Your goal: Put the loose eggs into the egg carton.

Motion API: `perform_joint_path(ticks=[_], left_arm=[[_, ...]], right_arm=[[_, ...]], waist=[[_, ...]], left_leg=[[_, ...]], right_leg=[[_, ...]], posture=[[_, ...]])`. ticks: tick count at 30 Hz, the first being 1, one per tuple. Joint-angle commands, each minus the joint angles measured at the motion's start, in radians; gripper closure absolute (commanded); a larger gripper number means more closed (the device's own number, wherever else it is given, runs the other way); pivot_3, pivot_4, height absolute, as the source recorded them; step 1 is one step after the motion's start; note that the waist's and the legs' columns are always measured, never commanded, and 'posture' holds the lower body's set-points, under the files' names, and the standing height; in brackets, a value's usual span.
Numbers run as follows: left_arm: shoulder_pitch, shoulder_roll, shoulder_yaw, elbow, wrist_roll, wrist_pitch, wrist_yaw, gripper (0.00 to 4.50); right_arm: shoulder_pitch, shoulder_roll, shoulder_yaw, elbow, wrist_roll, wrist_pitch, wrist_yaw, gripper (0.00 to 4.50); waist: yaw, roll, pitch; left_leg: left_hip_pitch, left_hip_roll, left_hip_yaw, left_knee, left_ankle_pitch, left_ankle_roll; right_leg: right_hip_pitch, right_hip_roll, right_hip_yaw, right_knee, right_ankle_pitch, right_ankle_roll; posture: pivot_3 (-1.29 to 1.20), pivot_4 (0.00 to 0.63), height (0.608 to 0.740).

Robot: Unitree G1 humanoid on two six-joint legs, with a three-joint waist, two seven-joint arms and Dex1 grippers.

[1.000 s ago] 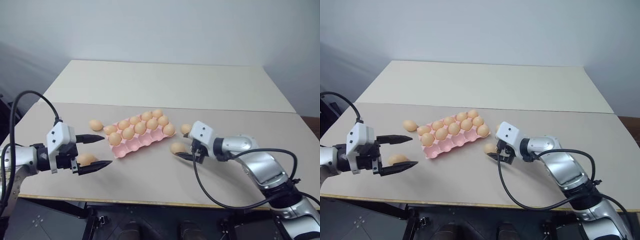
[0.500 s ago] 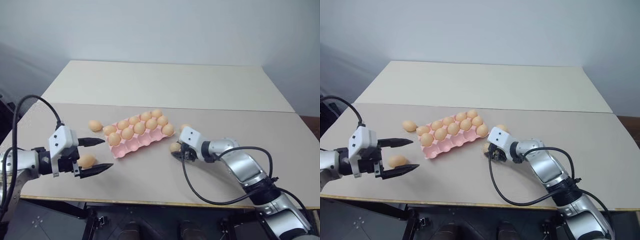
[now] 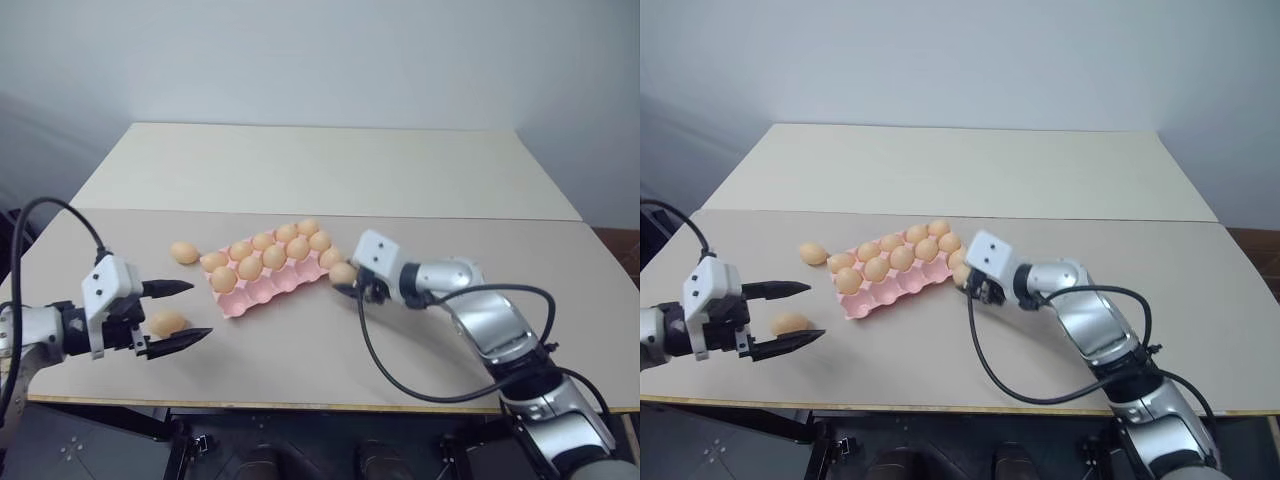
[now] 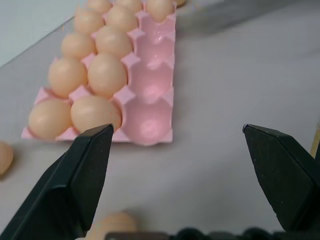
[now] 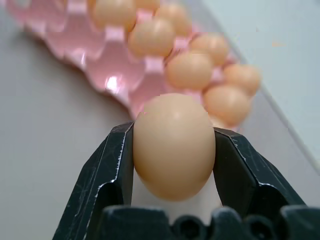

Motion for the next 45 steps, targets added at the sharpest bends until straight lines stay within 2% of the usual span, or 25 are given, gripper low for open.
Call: perform_joint_path(ticks=[1,8,19,22,26,27,32,36,45], left_arm=[[0.009,0.016,0.059,-0.012,-0.001,-0.016,-0.008,0.0],[0.025,0.018,0.089,-0.049,-0.008,0.006,0.003,0.0],[0.029,0.002,0.085,-0.066,-0.013,0.003,0.019,0.0],[0.021,0.003,0.073,-0.063,-0.012,0.0,0.016,0.0],[0.014,0.002,0.066,-0.061,-0.01,-0.002,0.016,0.0],[0.014,0.001,0.066,-0.062,-0.011,-0.001,0.016,0.0],[0.003,-0.004,0.049,-0.056,-0.008,-0.012,0.013,0.0],[-0.039,-0.011,0.02,-0.049,-0.014,-0.017,0.015,0.0],[-0.142,-0.04,-0.072,-0.01,-0.03,-0.025,-0.005,0.0]], right_arm=[[-0.063,0.07,-0.001,0.066,-0.022,-0.028,-0.057,2.1],[-0.106,0.175,0.02,0.199,-0.05,-0.106,-0.085,2.1],[-0.131,0.267,0.0,0.316,-0.054,-0.147,-0.111,2.1],[-0.139,0.294,0.002,0.336,-0.053,-0.133,-0.119,1.43],[-0.143,0.304,0.006,0.327,-0.066,-0.124,-0.13,0.1],[-0.14,0.299,0.003,0.314,-0.062,-0.117,-0.125,0.02],[-0.117,0.265,-0.01,0.244,-0.054,-0.097,-0.116,0.02],[-0.072,0.198,-0.039,0.102,-0.028,-0.03,-0.097,0.02],[0.145,-0.117,-0.139,-0.264,0.085,0.108,0.059,0.02]], waist=[[-0.003,0.0,0.0],[-0.003,0.0,0.0],[-0.006,0.0,0.0],[-0.007,0.0,0.0],[-0.006,0.0,0.0],[-0.006,0.0,0.0],[-0.005,0.0,0.0],[-0.002,0.0,0.0],[-0.002,0.0,0.0]], left_leg=[[0.0,0.0,0.0,0.0,0.0,0.0],[-0.001,0.0,0.0,0.0,0.0,0.0],[-0.001,0.0,0.0,0.0,0.0,0.0],[-0.001,0.0,0.0,0.0,0.0,0.0],[-0.001,0.0,0.0,0.0,0.0,0.0],[-0.001,0.0,0.0,0.0,0.0,0.0],[-0.001,0.0,0.0,0.0,0.0,0.0],[-0.002,0.0,0.0,0.0,0.0,0.0],[-0.002,-0.001,0.0,0.0,0.0,0.0]], right_leg=[[0.0,0.0,0.0,0.0,0.0,0.0],[-0.001,-0.001,0.0,0.0,0.0,0.0],[-0.003,0.0,0.001,0.002,0.0,0.0],[-0.003,0.0,0.001,0.002,0.0,0.0],[-0.003,0.0,0.001,0.002,0.0,0.0],[-0.003,0.0,0.001,0.002,0.0,0.0],[-0.003,0.0,0.0,0.002,0.0,0.0],[-0.003,0.0,0.0,0.002,0.0,0.0],[-0.003,0.0,0.0,0.001,0.0,0.0]], posture=[[0.0,0.15,0.74],[0.0,0.15,0.74],[0.0,0.15,0.74],[0.0,0.15,0.74],[0.0,0.15,0.74],[0.0,0.15,0.74],[0.0,0.15,0.74],[0.0,0.15,0.74],[0.0,0.15,0.74]])
